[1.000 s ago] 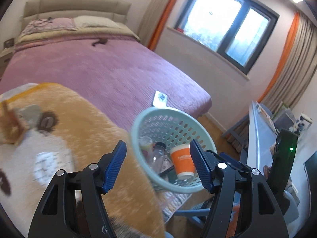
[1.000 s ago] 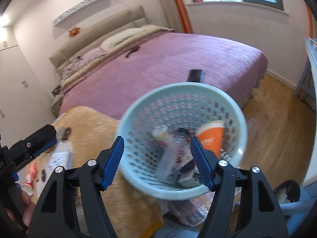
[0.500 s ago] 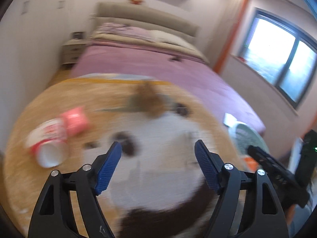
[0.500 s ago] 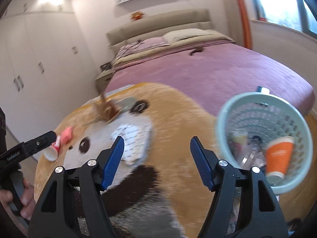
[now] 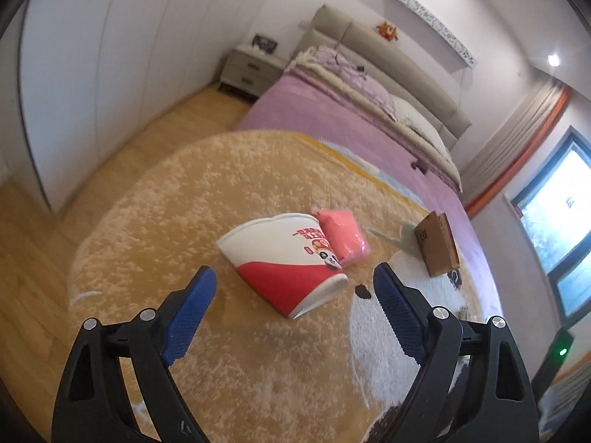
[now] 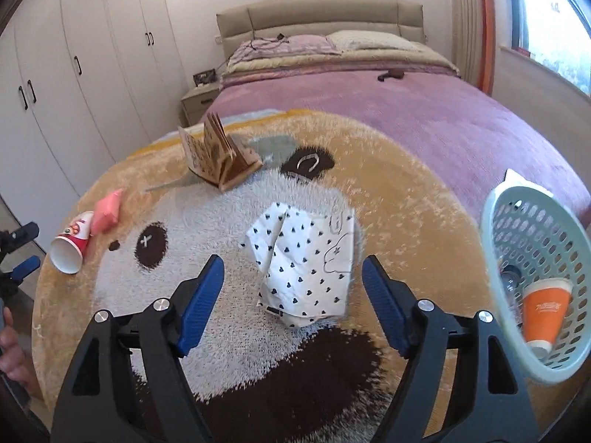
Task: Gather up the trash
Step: 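Grasp the red-white paper cup with the left tool while the right tool grasps the white patterned paper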
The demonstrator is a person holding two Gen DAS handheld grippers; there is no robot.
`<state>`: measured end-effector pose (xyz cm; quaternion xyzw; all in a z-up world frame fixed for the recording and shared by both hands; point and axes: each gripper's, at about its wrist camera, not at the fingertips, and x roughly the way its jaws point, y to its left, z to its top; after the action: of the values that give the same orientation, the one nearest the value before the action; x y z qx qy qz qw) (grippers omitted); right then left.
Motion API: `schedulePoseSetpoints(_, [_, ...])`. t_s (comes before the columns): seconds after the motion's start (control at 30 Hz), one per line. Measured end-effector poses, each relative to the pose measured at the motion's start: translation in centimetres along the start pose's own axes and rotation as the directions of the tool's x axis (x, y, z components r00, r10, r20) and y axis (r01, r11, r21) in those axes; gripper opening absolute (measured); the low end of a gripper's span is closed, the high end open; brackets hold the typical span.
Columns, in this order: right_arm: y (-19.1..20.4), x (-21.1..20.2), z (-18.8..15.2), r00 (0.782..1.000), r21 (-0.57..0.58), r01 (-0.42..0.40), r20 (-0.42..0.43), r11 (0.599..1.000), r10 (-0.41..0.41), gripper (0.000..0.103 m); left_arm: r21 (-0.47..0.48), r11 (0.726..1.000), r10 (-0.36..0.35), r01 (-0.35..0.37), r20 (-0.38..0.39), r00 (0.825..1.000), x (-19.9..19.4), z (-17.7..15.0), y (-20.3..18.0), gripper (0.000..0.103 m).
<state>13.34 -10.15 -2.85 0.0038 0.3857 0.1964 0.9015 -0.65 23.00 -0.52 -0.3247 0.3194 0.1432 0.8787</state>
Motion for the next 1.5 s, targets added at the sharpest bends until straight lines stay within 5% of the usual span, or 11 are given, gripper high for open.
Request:
schedulePoseSetpoints(0.2, [0.3, 1.2, 0.0, 0.999, -0.023, 0.017, -0.045, 1.0, -0.018, 0.073, -0.034, 0.998, 0.049, -0.051, -0.078, 0.996, 4.1, 0.1, -0.3, 0.085])
schedulePoseSetpoints(0.37, [-0.4, 1.9, 0.2, 0.997, 0.009, -0.012, -0.076, 1.0, 0.013, 0.073, 0.026, 0.993, 0.118, -0.117, -0.041, 0.992, 5.3, -0.3, -1.2, 0.081])
schedulePoseSetpoints(0.5, [-0.6, 2.3, 0.3, 0.995, 0.02, -0.025, -0.093, 0.999, 0.027, 0.074, 0.044, 0.989, 0.14, -0.14, 0.002, 0.99, 5.2, -0.8, -1.0, 0.06])
schedulePoseSetpoints(0.7, [-0.3, 2.2, 0.2, 0.996, 0.016, 0.018, -0.086, 1.0, -0.017, 0.068, 0.02, 0.996, 0.088, -0.09, 0.061, 0.994, 4.1, -1.1, 0.2, 0.057])
schedulePoseSetpoints(0.8, [-0.7, 2.0, 0.2, 0.997, 0.039, 0.034, -0.076, 0.999, -0.031, 0.053, 0.019, 0.997, 0.067, -0.07, 0.105, 0.992, 3.2, -1.2, 0.4, 0.057])
schedulePoseSetpoints(0.87, [-0.9, 1.9, 0.2, 0.997, 0.043, 0.024, -0.072, 0.999, -0.021, 0.034, 0.032, 0.998, 0.055, -0.06, 0.133, 0.99, 2.7, -1.4, 0.2, 0.057])
schedulePoseSetpoints(1.03, [-1.1, 1.4, 0.1, 0.999, 0.046, 0.018, -0.046, 0.999, -0.016, 0.021, 0.122, 0.992, 0.02, -0.042, 0.179, 0.984, 1.5, -2.0, -1.4, 0.057])
schedulePoseSetpoints(1.27, [-2.7, -0.7, 0.2, 0.999, 0.11, -0.018, 0.052, 0.994, 0.012, 0.018, 0.238, 0.971, -0.081, 0.037, 0.179, 0.981, -0.6, -3.0, -5.1, 0.057])
schedulePoseSetpoints(1.5, [-5.0, -3.3, -0.1, 0.991, 0.203, -0.077, 0.122, 0.976, 0.053, 0.018, 0.297, 0.939, -0.212, 0.175, 0.096, 0.972, -1.1, -4.8, -10.2, 0.057])
